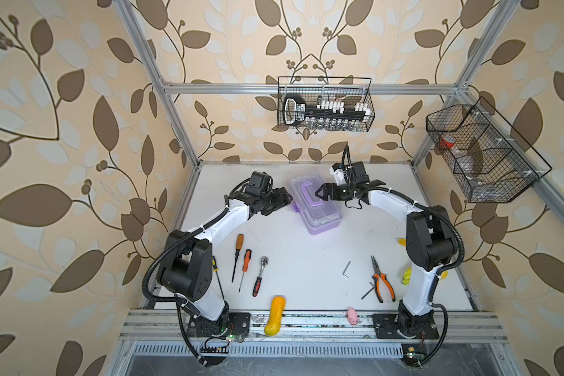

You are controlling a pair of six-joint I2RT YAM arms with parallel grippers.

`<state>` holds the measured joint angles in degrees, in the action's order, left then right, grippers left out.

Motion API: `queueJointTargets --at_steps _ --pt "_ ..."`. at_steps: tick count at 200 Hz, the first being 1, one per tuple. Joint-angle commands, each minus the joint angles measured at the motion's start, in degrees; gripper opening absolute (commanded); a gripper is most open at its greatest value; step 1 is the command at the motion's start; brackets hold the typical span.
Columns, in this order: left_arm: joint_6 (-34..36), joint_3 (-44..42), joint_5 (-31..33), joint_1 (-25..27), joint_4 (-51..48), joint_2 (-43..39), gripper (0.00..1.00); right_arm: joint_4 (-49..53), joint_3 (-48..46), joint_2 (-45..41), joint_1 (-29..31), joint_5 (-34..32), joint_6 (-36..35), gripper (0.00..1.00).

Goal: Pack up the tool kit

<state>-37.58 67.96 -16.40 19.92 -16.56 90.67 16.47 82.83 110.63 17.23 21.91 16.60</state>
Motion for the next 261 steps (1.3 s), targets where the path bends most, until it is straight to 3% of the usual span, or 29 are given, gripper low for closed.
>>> queueJointTargets --at_steps 1,43,57,73,90,116,169,261 --pt "2.0 -0.8 4.4 0.1 -2.4 -2.4 0.77 3.3 -0.6 -4.2 1.7 -1.9 -0.2 0.99" --pt "1.1 -1.6 2.8 -0.3 -0.6 -2.7 0.77 4.3 -1.1 -9.3 2.8 -5.6 0.9 1.00" --pt "0.9 -1.4 1.2 -0.3 0.6 -2.2 0.71 4.0 -1.5 -11.5 3.0 -6.4 1.6 0.99" --pt "0.3 -0.4 -0.3 -0.3 1.9 -0.8 0.59 3.9 -1.4 -12.9 3.6 -6.2 1.7 0.93" --pt "-0.1 1.9 -2.4 -0.3 3.3 1.7 0.54 4.2 -0.7 -12.8 5.1 -5.7 1.5 0.80" --pt "-0.5 6.8 -4.9 -0.3 3.8 6.0 0.54 6.5 1.8 -10.3 7.1 -4.7 0.9 0.72" --pt "-0.3 14.1 -4.8 -0.3 3.2 12.7 0.55 10.8 7.5 -4.2 10.2 -4.9 -1.6 0.72" --pt "-2.1 16.5 -6.9 -0.3 8.3 18.6 0.52 12.5 13.7 4.4 10.6 -2.9 -1.1 0.70"
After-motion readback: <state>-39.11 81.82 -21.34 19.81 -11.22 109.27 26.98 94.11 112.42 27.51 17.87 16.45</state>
